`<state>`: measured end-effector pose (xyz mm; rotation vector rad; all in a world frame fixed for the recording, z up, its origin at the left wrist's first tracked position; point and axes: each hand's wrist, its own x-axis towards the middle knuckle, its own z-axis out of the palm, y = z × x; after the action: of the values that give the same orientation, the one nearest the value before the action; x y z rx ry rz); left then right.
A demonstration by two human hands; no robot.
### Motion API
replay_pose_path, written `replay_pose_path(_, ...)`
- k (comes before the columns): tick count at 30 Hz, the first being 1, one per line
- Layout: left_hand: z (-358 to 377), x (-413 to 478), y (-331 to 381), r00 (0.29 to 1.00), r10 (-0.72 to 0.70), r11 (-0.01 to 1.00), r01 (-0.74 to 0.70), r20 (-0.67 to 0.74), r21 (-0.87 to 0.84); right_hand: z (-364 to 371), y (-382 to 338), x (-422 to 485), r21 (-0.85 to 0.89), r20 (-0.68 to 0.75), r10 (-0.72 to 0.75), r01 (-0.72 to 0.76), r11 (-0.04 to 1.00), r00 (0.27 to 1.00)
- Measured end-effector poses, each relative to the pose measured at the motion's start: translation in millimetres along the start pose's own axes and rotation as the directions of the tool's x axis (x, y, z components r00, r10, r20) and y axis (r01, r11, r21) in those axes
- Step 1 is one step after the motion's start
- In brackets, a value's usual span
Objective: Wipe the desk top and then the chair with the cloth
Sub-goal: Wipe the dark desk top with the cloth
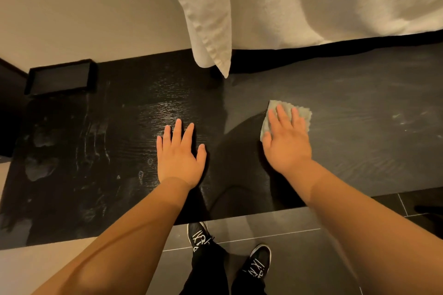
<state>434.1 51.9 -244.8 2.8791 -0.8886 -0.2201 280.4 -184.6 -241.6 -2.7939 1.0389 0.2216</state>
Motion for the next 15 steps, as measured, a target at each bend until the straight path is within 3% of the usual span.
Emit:
replay_pose_path(1, 0, 0, 0, 1.0, -0.003, 1.0, 0.003, -0.001, 0.001, 0, -12, -3, 0.027, -0.008, 0.004, -0.003, 1.0, 1.0)
replay_pose_path(3, -1, 1, 1, 1.0, -0.005, 1.0, 0.005, 0.002, 0.007, 1, -41, -15, 0.063, -0.02, -0.162, 0.163, 0.985, 0.987)
replay_pose_path(6, -2, 2, 2, 1.0, 0.001, 1.0, -0.001, -0.005, 0.019, 8, -66, -33, 0.037, 0.024, -0.523, 0.522, 0.852, 0.852)
replay_pose_path(8, -2, 2, 1, 1.0, 0.002, 1.0, -0.002, -0.005, 0.019, 5, -56, -26, 0.048, 0.026, -0.615, 0.614, 0.788, 0.788)
replay_pose_path(10, -1, 1, 2, 1.0, 0.0, 1.0, 0.0, -0.002, 0.007, 5, -33, -12, 0.017, -0.013, -0.569, 0.569, 0.822, 0.822)
replay_pose_path(13, -2, 2, 1, 1.0, -0.006, 1.0, 0.006, -0.006, 0.006, -3, 2, 5, -0.003, -0.052, -0.275, 0.275, 0.961, 0.96)
replay_pose_path(15, -3, 3, 2, 1.0, -0.006, 1.0, 0.006, 0.003, 0.017, -6, -3, 7, 0.015, -0.048, -0.08, 0.081, 0.997, 0.996)
